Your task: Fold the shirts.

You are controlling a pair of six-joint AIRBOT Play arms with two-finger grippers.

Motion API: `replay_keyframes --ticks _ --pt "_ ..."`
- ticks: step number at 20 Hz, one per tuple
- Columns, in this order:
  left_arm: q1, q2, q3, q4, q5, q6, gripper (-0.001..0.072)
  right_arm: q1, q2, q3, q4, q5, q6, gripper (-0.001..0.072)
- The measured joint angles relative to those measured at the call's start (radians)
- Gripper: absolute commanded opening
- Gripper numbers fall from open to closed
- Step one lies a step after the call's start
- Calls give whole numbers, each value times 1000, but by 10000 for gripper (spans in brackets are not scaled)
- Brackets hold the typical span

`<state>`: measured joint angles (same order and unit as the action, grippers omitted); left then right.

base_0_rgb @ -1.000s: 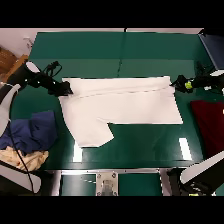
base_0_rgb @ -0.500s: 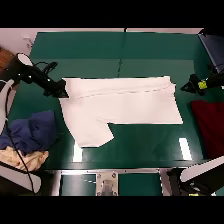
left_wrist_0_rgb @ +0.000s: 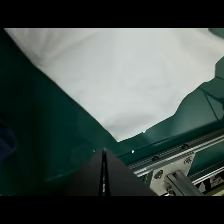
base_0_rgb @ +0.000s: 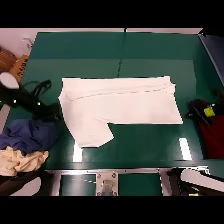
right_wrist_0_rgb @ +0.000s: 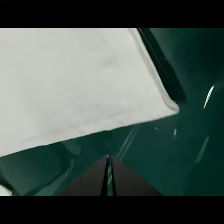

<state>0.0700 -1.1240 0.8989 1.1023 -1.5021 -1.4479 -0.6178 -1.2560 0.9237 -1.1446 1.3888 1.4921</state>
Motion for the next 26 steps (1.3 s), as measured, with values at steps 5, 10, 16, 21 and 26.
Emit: replay_keyframes --ticks 5,10,16,21,26 --pt "0 167 -348 -61 165 -44 540 -15 106 -229 58 -156 34 340" --pt "0 200 -553 -204 404 -55 539 -19 104 -312 141 -302 41 339" --pt "-55 192 -638 -438 644 4 492 29 24 -331 223 -372 44 340" --pt "-141 149 -628 -486 737 35 25 94 -29 -332 292 -483 40 16" --pt "-125 150 -470 -400 614 58 24 92 -38 -303 288 -443 -31 15"
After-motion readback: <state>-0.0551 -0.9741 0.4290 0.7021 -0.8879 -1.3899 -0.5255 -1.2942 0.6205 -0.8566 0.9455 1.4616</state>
